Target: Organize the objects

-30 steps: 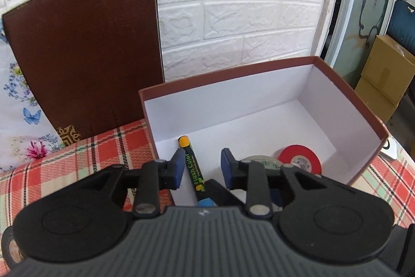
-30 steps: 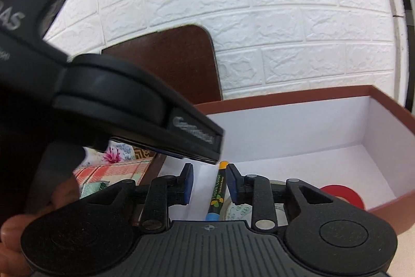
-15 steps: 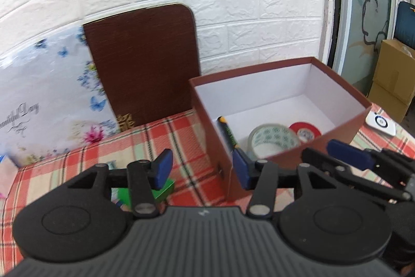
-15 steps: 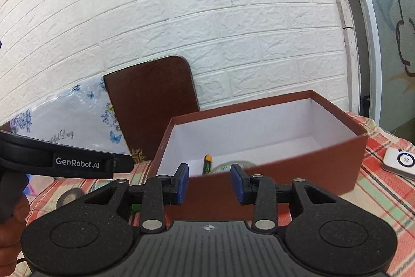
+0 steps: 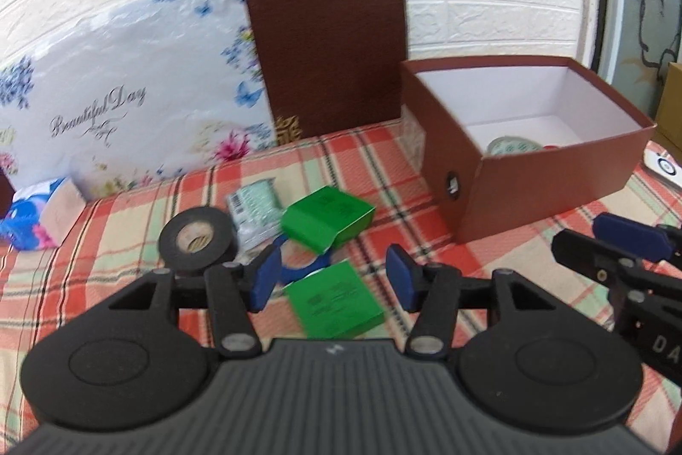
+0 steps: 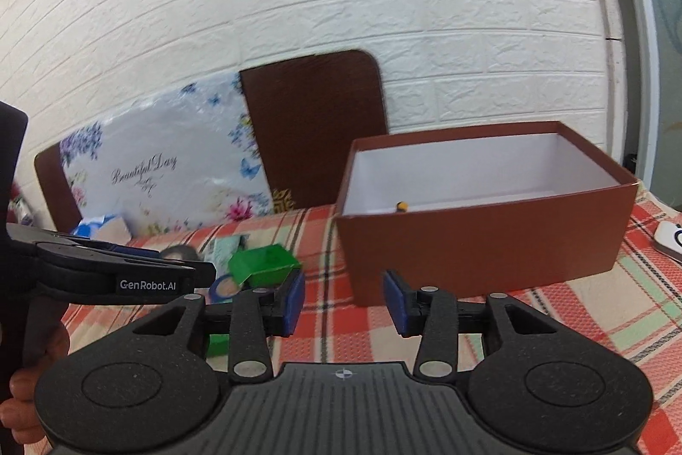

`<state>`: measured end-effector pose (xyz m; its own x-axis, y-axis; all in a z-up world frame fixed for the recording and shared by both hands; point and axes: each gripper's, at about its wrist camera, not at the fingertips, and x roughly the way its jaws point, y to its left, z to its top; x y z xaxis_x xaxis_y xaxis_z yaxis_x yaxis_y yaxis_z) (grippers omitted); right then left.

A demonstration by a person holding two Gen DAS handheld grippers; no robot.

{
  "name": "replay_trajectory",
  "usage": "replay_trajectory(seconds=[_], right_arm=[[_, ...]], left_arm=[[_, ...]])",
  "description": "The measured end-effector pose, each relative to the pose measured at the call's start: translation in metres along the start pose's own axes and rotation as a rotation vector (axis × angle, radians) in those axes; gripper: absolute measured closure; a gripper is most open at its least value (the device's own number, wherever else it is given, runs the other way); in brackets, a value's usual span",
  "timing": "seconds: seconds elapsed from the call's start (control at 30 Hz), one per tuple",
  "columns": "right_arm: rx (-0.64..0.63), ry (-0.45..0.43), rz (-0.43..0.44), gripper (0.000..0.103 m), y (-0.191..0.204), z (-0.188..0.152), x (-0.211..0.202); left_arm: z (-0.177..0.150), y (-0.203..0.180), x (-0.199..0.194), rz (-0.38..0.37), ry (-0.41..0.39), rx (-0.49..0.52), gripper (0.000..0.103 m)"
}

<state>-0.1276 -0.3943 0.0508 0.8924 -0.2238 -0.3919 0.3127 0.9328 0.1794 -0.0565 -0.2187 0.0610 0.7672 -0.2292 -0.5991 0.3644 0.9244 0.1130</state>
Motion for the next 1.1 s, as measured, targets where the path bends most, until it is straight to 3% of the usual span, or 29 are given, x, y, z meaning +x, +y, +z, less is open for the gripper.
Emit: replay_trajectory(seconds=[0.37,0.5,0.63,0.77,0.8,0.9,0.97,1.1], right_arm=[[-0.148,0.16,0.094,0.055,0.053,-0.031,0.04],[-0.215,0.209,0.131,0.042,0.073,-0.037,0.068],[-0.297,0.224,0.108,0.03,0.093,-0.039,0.107],[-0.291,0.254,0.1,0.035,0.097,-0.043,0.139],[-0.28,0.253,0.107,0.043,0.097,-0.042,0.138],[-0.301,0.257,0.114,0.044,0.094,-0.047,0.125],[-0.29,0.257,0.12,0.044,0.086,-0.053,0.111],[-0.261,0.257,0.114,0.043,0.069,-0.067,0.074]], left_arm=[[-0.073,0.096,0.032,0.105,0.123,-0.173,0.046],[-0.089,0.116,0.045,0.1,0.162,-0.231,0.045],[-0.095,0.118,0.045,0.102,0.127,-0.224,0.041],[-0.094,0.121,0.048,0.092,0.126,-0.225,0.041],[-0.094,0.121,0.048,0.09,0.128,-0.226,0.041],[-0.09,0.12,0.048,0.088,0.15,-0.236,0.042],[-0.084,0.118,0.046,0.034,0.176,-0.263,0.043],[-0.076,0.107,0.038,-0.231,0.236,-0.392,0.043]])
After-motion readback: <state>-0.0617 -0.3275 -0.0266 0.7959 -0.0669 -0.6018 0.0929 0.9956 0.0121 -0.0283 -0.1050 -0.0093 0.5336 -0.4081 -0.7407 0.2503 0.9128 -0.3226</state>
